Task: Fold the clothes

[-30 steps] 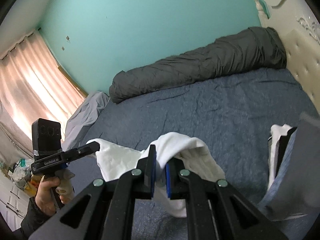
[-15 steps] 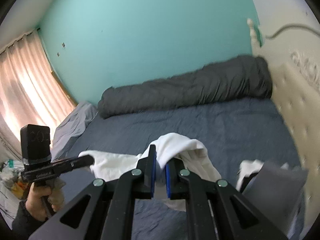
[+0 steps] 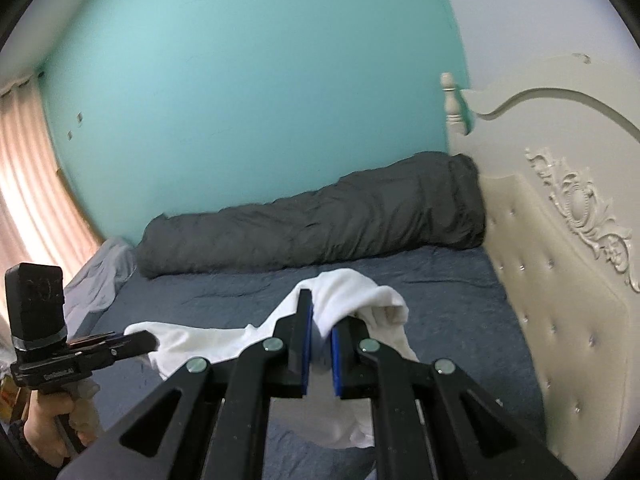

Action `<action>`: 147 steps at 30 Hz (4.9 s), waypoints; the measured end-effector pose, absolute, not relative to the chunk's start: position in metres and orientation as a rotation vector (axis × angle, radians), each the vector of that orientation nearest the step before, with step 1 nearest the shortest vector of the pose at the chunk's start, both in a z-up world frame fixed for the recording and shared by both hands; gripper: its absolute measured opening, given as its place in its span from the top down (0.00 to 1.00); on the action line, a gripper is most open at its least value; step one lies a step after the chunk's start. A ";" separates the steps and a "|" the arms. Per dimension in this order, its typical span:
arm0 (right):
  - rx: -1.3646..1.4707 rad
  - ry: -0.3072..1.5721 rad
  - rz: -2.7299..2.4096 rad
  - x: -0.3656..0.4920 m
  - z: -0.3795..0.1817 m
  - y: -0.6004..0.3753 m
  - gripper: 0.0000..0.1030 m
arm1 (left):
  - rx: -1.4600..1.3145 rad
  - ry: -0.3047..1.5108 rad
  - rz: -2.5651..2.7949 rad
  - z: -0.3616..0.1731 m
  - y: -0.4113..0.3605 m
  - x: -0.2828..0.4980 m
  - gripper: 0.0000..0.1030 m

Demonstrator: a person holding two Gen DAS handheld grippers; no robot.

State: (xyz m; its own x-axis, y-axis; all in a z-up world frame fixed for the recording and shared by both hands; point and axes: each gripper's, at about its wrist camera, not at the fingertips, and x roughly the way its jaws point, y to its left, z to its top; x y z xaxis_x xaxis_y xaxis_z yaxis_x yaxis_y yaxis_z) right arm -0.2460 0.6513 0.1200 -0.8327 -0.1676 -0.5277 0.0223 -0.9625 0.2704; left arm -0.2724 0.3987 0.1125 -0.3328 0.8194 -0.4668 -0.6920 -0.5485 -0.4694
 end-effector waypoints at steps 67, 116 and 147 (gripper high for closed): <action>1.232 -0.822 -2.778 0.028 -0.107 0.773 0.93 | -1.113 -0.045 1.797 -0.101 0.475 -0.064 0.94; 1.231 -0.659 -3.008 0.025 -0.132 0.768 0.89 | -1.141 -0.015 1.860 -0.139 0.487 -0.080 0.91; 1.442 -0.691 -2.891 -0.167 -0.106 0.842 0.85 | -1.082 0.027 1.862 -0.144 0.526 -0.150 0.84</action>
